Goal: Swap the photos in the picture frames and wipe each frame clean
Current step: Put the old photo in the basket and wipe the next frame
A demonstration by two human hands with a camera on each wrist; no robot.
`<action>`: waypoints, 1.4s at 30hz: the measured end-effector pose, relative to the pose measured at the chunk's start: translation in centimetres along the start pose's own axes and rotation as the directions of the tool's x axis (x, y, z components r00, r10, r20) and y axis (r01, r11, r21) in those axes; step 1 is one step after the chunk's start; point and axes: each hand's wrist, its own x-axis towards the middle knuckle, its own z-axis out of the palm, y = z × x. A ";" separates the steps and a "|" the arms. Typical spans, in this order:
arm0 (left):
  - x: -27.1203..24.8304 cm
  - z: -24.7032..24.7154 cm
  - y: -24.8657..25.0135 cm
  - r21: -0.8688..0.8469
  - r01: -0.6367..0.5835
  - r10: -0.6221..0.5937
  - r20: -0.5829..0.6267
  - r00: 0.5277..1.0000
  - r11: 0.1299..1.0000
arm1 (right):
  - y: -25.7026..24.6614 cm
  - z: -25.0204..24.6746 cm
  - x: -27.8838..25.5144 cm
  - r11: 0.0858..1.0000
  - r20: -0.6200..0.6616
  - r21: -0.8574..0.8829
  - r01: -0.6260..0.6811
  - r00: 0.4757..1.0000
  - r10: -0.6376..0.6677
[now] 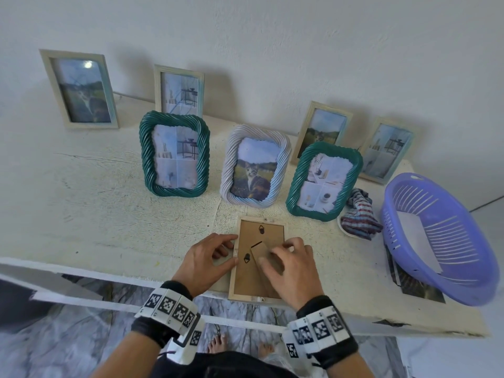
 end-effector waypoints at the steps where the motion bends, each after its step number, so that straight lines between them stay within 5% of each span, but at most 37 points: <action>1: 0.0 0.0 0.0 -0.003 0.008 -0.008 -0.001 1.000 1.000 | 1.0 -0.4 0.1 0.997 0.017 0.070 0.015 1.000 -0.016; 5: 0.0 0.1 -0.1 0.009 0.044 -0.044 -0.007 0.999 0.999 | 4.7 -2.0 0.5 0.962 0.100 0.266 0.054 0.991 -0.083; 14: 0.0 -0.1 0.1 0.021 0.045 -0.045 0.009 0.999 0.999 | 6.3 -3.4 1.1 0.947 0.252 0.281 0.153 0.941 -0.226; 42: -0.1 0.1 0.0 0.043 0.034 -0.037 0.067 0.997 0.999 | 5.7 -1.5 2.6 0.949 0.102 0.196 0.246 0.958 -0.269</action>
